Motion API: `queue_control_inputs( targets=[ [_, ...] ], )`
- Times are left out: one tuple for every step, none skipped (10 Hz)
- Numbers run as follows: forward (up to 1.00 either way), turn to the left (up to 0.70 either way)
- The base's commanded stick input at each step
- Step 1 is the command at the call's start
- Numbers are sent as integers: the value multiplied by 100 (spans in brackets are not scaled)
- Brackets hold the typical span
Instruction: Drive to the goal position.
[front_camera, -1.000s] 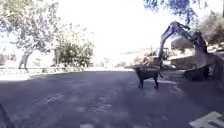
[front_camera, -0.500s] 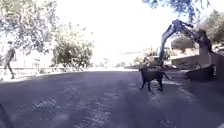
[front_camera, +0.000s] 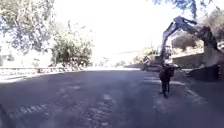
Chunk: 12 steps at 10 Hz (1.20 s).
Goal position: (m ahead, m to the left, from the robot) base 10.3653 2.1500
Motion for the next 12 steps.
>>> queue_control_inputs(
  targets=[
    [50, 0],
    [50, 0],
    [50, 0],
    [50, 0],
    [50, 0],
    [50, 0],
    [50, 0],
    [50, 0],
    [50, 0],
    [50, 0],
    [50, 0],
    [50, 0]
  ],
)
